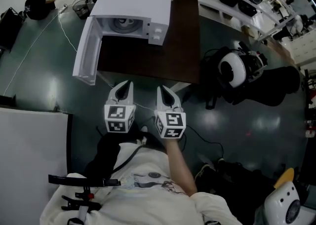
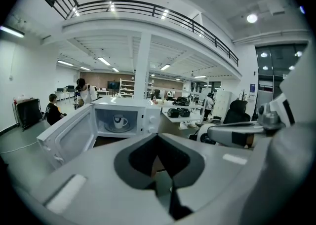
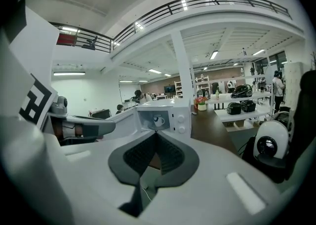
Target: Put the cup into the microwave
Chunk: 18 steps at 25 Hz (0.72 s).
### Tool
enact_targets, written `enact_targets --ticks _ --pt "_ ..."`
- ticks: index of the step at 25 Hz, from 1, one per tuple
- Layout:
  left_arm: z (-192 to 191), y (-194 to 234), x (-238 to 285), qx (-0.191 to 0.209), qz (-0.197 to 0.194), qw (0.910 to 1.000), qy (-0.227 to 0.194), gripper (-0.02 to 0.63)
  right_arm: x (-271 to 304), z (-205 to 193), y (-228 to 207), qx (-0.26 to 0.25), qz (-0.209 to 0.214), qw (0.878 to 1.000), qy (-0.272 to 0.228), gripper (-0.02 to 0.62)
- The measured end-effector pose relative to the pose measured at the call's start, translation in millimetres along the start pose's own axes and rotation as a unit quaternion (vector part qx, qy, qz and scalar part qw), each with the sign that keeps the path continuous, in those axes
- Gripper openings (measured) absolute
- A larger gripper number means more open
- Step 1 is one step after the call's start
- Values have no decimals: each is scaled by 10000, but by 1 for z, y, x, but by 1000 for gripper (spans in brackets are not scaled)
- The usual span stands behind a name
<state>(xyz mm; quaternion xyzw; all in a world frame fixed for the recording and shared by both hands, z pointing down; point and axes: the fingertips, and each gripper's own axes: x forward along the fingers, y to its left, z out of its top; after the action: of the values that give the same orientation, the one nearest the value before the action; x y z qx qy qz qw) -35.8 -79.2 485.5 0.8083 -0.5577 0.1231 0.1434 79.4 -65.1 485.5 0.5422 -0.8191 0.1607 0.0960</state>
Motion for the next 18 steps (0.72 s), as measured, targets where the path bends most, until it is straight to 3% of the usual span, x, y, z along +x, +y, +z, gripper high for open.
enact_targets --ticks 4,10,18 --pt "3 -5 -17 83 38 9999 -46 -2 -17 3 8 27 63 10000 -47 2" --pt "12 -8 -36 52 -65 9995 -316 -2 -29 18 21 -70 184 9983 -543 0" --pt "7 10 -69 -4 -313 9990 -333 -1 -40 19 58 -142 115 9985 -522 0"
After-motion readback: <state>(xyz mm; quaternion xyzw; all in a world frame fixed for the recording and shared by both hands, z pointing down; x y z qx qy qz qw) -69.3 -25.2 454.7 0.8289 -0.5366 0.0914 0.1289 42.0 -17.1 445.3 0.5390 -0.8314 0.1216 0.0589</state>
